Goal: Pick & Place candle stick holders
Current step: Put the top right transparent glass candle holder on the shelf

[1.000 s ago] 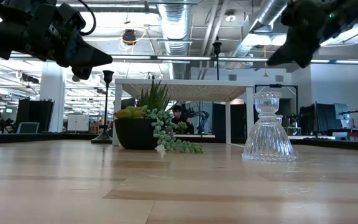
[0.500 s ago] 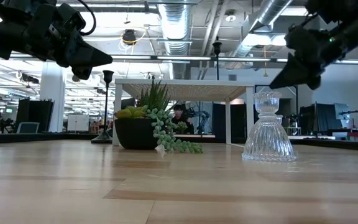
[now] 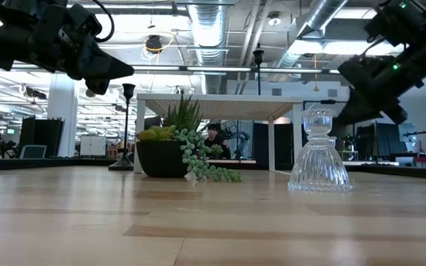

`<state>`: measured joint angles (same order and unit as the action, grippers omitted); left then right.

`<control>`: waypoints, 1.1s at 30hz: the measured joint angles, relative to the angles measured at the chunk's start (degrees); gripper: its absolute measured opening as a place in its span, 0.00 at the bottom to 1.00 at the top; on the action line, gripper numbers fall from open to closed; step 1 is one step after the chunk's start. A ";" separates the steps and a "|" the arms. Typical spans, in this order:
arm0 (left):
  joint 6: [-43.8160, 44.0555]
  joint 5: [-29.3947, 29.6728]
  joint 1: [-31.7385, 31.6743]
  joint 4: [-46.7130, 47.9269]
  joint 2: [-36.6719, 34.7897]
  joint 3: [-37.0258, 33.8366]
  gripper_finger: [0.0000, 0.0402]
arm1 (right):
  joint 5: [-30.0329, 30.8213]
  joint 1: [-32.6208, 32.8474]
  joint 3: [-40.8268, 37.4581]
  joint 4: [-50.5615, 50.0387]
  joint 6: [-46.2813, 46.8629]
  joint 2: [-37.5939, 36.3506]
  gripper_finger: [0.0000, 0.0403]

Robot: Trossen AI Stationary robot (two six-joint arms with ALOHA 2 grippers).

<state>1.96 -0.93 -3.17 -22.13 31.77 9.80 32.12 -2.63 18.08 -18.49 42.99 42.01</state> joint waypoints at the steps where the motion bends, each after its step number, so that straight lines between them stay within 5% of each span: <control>1: 0.00 0.00 0.00 0.01 0.00 0.00 0.03 | 0.33 0.00 -0.02 -0.77 0.45 0.12 0.00; 13: 0.00 0.00 0.01 0.02 0.00 0.00 0.03 | -2.04 -1.57 -0.02 -1.85 -2.87 5.29 0.06; 33: 0.00 0.02 -0.01 0.15 0.00 0.00 0.03 | 0.94 -16.06 0.03 8.90 0.33 15.28 0.78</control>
<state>1.96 -0.91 -3.18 -21.98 31.77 9.80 33.06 -18.69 18.11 -9.59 43.32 57.28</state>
